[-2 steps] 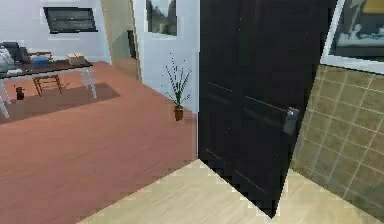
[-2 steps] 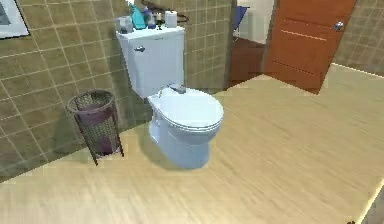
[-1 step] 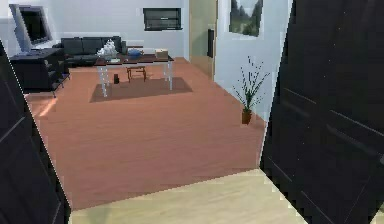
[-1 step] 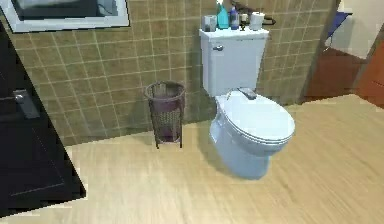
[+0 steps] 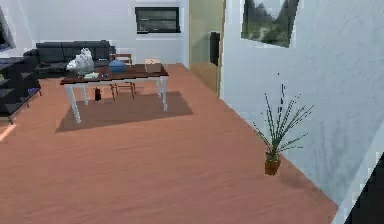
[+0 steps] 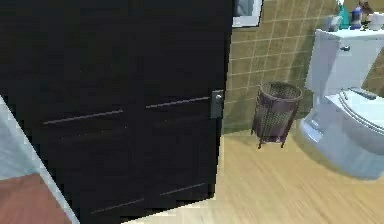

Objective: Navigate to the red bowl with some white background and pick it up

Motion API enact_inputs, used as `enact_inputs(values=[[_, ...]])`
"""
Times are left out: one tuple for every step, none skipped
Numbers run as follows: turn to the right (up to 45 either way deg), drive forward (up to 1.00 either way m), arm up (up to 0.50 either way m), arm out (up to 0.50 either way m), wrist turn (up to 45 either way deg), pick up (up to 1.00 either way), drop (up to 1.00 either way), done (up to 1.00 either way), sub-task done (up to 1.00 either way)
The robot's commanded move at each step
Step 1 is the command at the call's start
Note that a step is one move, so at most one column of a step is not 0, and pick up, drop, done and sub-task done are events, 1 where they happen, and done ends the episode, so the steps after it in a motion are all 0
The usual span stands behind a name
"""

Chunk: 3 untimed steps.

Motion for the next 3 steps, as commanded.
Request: enact_inputs(values=[[0.0, 1.0, 0.0, 0.0, 0.0, 0.0, 0.0, 0.0, 0.0], [0.0, 1.0, 0.0, 0.0, 0.0, 0.0, 0.0, 0.0, 0.0], [-3.0, 0.0, 0.0, 0.0, 0.0, 0.0, 0.0, 0.0, 0.0]])
